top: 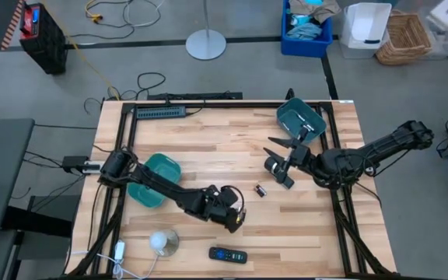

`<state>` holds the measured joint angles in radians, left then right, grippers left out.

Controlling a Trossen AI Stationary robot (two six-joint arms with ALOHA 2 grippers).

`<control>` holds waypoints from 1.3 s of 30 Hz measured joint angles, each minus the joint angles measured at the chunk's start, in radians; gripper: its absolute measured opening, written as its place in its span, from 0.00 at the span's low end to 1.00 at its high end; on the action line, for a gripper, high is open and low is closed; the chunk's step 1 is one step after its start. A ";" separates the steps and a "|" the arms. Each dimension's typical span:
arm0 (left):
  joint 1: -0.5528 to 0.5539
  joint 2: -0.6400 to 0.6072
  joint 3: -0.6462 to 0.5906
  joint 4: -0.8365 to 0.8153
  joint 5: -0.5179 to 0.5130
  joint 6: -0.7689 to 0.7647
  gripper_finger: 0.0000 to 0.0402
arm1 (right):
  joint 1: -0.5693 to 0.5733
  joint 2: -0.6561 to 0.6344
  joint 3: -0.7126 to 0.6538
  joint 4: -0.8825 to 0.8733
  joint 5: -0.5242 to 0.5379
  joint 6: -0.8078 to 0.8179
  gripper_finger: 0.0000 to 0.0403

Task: Sort batteries
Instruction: Put the silver battery into the blue bin

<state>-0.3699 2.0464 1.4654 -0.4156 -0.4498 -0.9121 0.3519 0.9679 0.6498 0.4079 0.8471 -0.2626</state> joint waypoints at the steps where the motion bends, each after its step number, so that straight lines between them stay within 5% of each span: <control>1: -0.003 0.000 0.000 0.000 -0.009 -0.008 0.39 | 0.005 0.000 0.000 0.000 0.000 0.000 0.44; 28: -0.020 0.050 -0.014 0.070 -0.003 -0.021 0.39 | 0.074 0.000 0.000 0.019 -0.002 0.019 0.44; 39: -0.020 0.060 -0.014 0.079 -0.007 -0.027 0.53 | 0.074 0.000 0.000 0.019 -0.001 0.021 0.44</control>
<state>-0.3897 2.1066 1.4515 -0.3370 -0.4572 -0.9392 0.4263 0.9684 0.6498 0.4267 0.8459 -0.2420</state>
